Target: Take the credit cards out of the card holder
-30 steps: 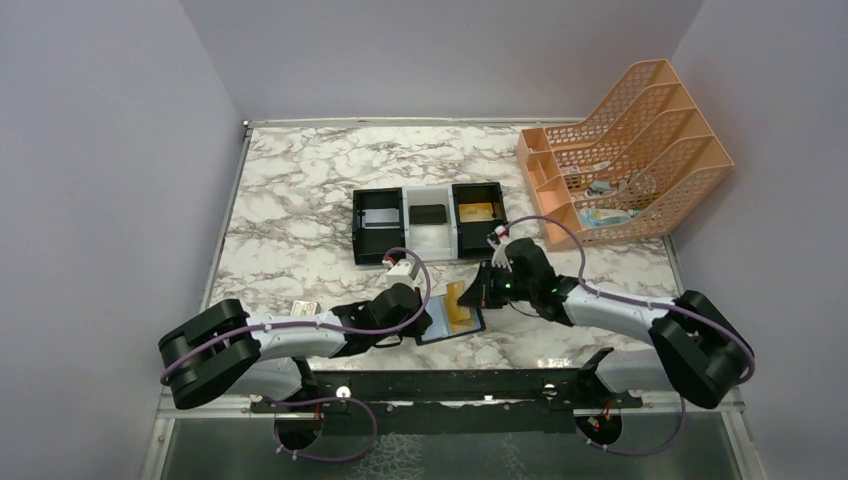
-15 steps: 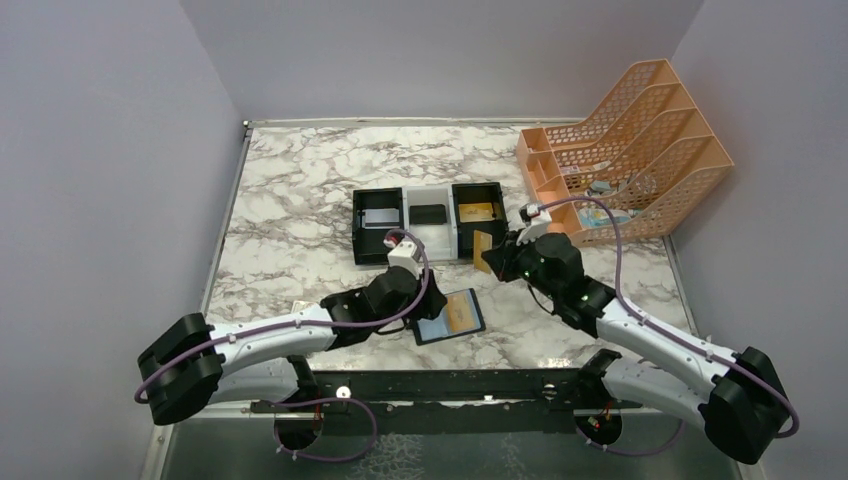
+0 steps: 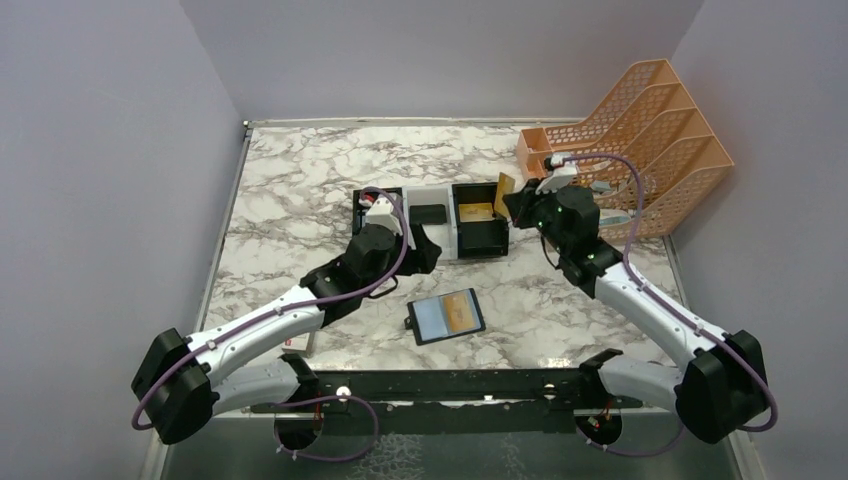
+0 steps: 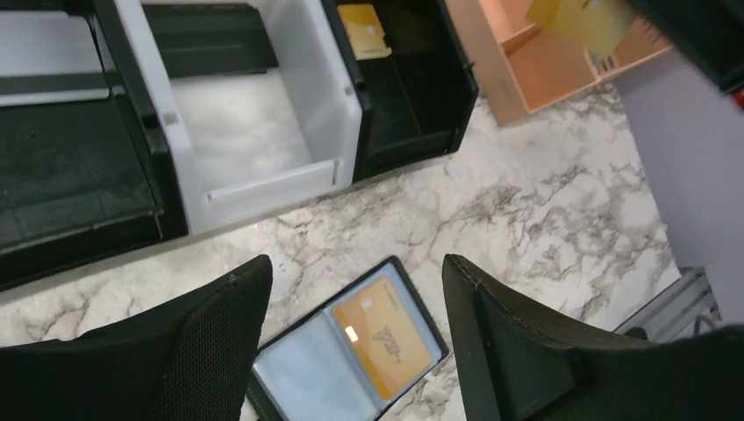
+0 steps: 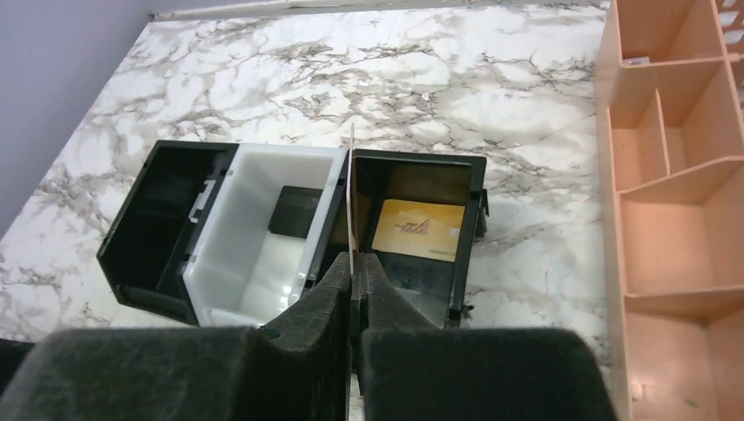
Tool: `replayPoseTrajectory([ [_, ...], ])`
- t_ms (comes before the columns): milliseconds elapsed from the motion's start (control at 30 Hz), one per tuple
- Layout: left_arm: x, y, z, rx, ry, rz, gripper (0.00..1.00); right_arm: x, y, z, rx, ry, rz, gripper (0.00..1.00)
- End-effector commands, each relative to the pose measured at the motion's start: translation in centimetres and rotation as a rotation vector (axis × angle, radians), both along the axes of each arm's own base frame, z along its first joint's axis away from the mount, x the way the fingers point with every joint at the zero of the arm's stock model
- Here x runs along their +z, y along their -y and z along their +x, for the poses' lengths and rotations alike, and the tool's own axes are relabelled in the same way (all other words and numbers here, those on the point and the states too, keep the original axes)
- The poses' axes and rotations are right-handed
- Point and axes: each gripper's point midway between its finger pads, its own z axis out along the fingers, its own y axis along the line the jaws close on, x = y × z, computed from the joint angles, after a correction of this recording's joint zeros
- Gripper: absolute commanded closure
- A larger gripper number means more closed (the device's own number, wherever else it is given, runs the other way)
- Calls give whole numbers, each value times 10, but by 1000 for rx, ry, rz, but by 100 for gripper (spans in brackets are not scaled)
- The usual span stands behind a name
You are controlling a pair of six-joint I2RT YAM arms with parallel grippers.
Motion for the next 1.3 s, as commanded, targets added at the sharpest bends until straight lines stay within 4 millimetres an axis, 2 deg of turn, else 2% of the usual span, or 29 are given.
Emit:
replayPoseTrajectory([
  [0,-24,-12,-14,-28,-33,43,25,18,-20,10,185,51,-19,99],
  [67,-22,-17,-12,-22,-22,59,24,7,-29,9,263,45,-71,99],
  [167,-15,-23,-8,-10,-9,82,23,-12,-25,20,265,71,-182,99],
  [333,-20,-26,-15,-12,-4,39,22,-17,-20,36,318,225,-413,99],
  [433,-23,-29,-17,-13,0,44,21,-32,-22,33,417,302,-567,99],
  [567,-27,-28,-13,-27,-6,83,20,-63,-24,26,543,316,-717,99],
  [700,-32,-25,-10,-35,-18,105,19,-81,-22,30,588,280,-802,99],
  [833,-28,-24,-9,-36,-2,89,19,-94,-23,34,627,266,-865,99],
  [1033,-21,-30,-13,-40,19,89,19,-117,-12,55,619,216,-1007,99],
  [1267,-31,-41,-19,-33,-1,114,18,-125,-17,77,637,240,-1079,99],
])
